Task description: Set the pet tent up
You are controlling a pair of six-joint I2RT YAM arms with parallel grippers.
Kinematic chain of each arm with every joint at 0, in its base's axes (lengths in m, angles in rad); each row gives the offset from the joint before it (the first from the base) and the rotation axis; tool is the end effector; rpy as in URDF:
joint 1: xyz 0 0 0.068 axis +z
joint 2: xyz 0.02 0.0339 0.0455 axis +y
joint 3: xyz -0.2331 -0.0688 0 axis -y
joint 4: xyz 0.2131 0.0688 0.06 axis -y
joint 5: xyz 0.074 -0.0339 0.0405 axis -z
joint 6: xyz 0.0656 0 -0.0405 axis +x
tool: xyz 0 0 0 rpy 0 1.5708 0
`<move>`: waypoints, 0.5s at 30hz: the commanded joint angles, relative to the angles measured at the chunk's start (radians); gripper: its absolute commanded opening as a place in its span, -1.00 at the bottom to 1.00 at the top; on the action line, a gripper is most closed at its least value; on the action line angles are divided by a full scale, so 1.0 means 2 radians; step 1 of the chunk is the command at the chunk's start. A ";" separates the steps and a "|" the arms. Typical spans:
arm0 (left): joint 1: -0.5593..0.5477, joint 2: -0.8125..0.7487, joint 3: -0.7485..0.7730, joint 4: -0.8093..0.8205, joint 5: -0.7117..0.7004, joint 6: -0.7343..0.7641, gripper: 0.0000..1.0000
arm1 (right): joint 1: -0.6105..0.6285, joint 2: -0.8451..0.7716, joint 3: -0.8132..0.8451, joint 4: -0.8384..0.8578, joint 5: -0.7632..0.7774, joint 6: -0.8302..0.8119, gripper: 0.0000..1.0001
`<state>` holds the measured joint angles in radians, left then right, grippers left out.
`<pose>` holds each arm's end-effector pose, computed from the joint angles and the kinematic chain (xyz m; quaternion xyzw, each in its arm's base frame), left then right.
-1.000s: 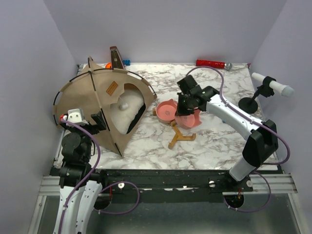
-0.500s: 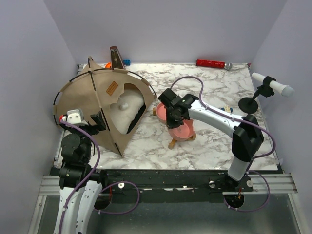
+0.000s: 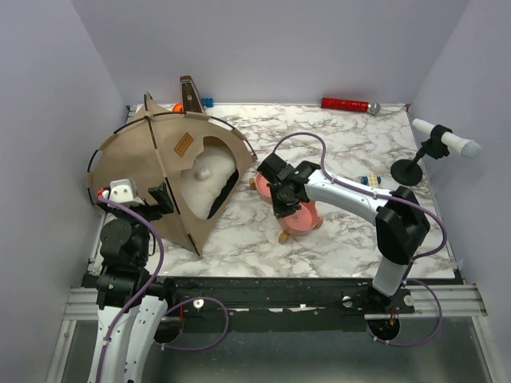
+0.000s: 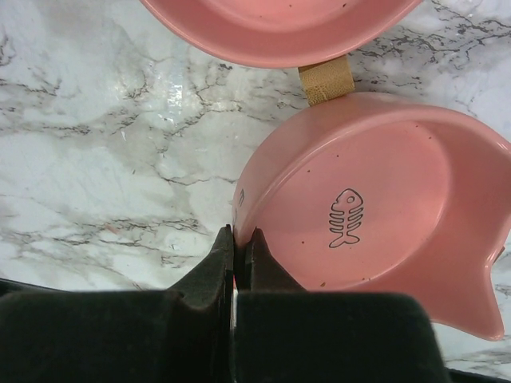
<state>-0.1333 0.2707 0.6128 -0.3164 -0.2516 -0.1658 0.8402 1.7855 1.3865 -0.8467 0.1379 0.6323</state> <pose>0.1147 0.0011 0.3074 -0.1011 0.6909 -0.0193 0.7156 0.2294 0.2425 0.1820 -0.0911 0.9803 0.0580 0.1653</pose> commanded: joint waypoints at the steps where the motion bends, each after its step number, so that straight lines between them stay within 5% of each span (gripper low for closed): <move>1: -0.001 -0.004 -0.003 0.003 -0.008 0.002 0.98 | 0.008 0.016 0.004 0.014 -0.004 -0.040 -0.99; 8: -0.002 -0.004 -0.003 0.002 -0.008 0.001 0.98 | 0.016 0.029 0.003 0.011 0.006 -0.060 -0.99; 15: -0.002 -0.006 -0.003 0.002 -0.013 0.003 0.98 | 0.019 0.030 0.013 0.006 0.015 -0.063 -0.19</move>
<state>-0.1333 0.2707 0.6125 -0.3161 -0.2523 -0.1658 0.8688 1.8400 1.3865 -0.8410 0.1390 0.5323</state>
